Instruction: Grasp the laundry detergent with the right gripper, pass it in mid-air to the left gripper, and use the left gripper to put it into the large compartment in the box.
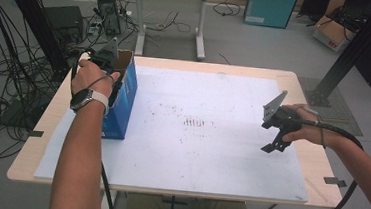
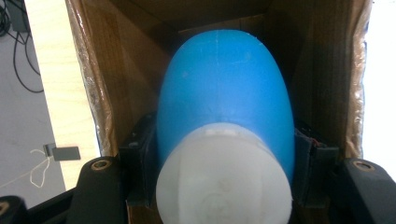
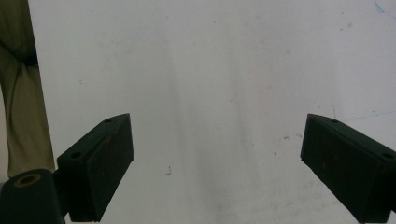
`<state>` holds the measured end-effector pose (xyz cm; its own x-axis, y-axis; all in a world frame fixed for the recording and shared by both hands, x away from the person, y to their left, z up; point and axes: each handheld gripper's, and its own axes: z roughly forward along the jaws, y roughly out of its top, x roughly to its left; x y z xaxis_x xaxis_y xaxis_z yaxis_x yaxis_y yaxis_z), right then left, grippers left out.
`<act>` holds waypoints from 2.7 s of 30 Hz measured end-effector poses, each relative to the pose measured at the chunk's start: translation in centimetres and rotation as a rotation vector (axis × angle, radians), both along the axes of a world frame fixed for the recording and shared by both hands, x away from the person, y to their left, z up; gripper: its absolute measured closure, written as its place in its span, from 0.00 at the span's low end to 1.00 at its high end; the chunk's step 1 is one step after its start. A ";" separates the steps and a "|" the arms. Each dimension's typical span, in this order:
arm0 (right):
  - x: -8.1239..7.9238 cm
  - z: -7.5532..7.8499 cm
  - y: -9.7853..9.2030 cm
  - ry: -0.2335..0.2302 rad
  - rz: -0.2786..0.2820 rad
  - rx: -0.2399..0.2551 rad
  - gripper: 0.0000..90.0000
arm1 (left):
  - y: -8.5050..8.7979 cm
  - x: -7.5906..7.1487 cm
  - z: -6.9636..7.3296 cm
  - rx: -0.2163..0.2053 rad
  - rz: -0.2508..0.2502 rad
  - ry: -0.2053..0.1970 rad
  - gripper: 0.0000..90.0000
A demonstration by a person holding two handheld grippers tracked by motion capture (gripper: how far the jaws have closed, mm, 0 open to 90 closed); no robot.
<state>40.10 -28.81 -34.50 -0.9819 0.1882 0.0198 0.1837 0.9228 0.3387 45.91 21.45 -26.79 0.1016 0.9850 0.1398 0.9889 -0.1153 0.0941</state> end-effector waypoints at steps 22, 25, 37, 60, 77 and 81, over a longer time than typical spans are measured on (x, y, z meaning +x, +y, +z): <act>0.0 -0.1 0.1 -0.003 0.011 0.005 0.10 | -0.1 0.0 0.0 0.004 -0.005 0.000 0.42; 0.0 -0.1 0.1 -0.003 0.009 0.003 0.10 | 0.0 0.0 0.0 0.004 -0.006 0.000 0.42; 0.0 -0.1 0.1 -0.002 0.009 0.007 0.10 | -0.1 0.0 0.0 0.005 -0.006 -0.003 0.42; -0.2 0.0 0.0 0.009 -0.014 -0.008 0.10 | -0.2 -0.1 0.0 0.009 -0.008 -0.004 0.42; -0.3 0.1 0.2 0.014 0.002 0.031 0.10 | -0.3 -0.1 0.0 0.012 -0.013 -0.005 0.41; -0.3 0.3 0.2 0.015 -0.009 0.020 0.10 | -0.2 -0.2 0.0 0.011 -0.016 -0.009 0.41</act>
